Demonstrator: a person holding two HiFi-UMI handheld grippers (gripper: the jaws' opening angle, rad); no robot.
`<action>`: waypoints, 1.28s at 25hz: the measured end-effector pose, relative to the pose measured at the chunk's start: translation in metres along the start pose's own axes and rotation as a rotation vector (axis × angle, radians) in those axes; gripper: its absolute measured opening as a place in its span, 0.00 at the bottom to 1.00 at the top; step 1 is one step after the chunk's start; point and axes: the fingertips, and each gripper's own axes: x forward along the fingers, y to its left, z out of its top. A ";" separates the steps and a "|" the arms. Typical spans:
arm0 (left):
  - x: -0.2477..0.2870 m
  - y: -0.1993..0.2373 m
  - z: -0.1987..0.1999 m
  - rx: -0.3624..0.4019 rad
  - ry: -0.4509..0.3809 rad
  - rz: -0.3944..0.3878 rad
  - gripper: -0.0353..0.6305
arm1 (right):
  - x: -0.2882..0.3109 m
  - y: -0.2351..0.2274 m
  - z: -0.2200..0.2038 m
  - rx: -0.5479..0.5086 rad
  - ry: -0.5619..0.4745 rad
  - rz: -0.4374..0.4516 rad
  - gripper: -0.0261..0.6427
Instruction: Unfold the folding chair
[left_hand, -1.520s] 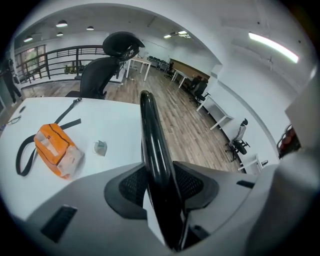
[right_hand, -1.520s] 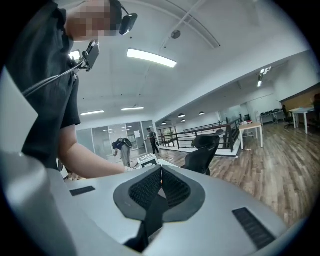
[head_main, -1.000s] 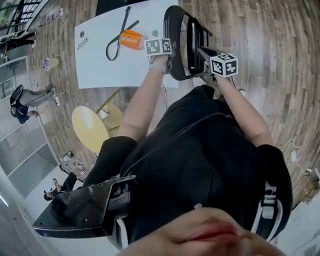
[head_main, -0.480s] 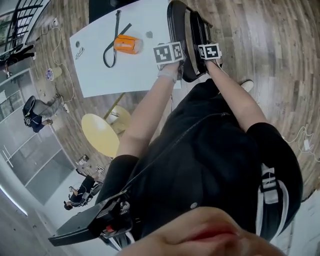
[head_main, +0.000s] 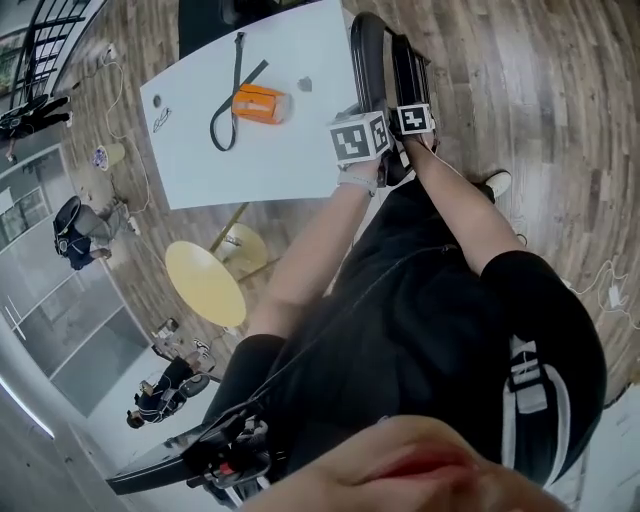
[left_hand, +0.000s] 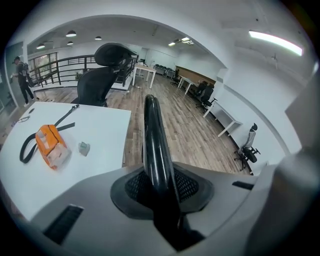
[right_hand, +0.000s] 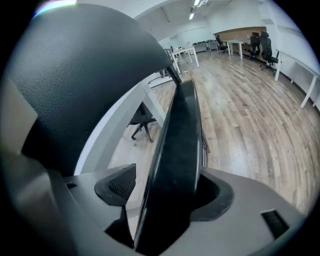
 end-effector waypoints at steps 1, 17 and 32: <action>0.000 0.002 0.000 -0.003 -0.002 0.004 0.16 | 0.002 0.000 -0.001 -0.005 0.006 -0.004 0.53; -0.001 0.017 -0.001 -0.021 -0.020 -0.004 0.15 | -0.029 -0.061 0.005 -0.066 -0.002 -0.117 0.28; 0.021 0.004 -0.014 -0.047 -0.020 -0.062 0.15 | -0.095 -0.196 -0.009 0.068 -0.064 0.208 0.28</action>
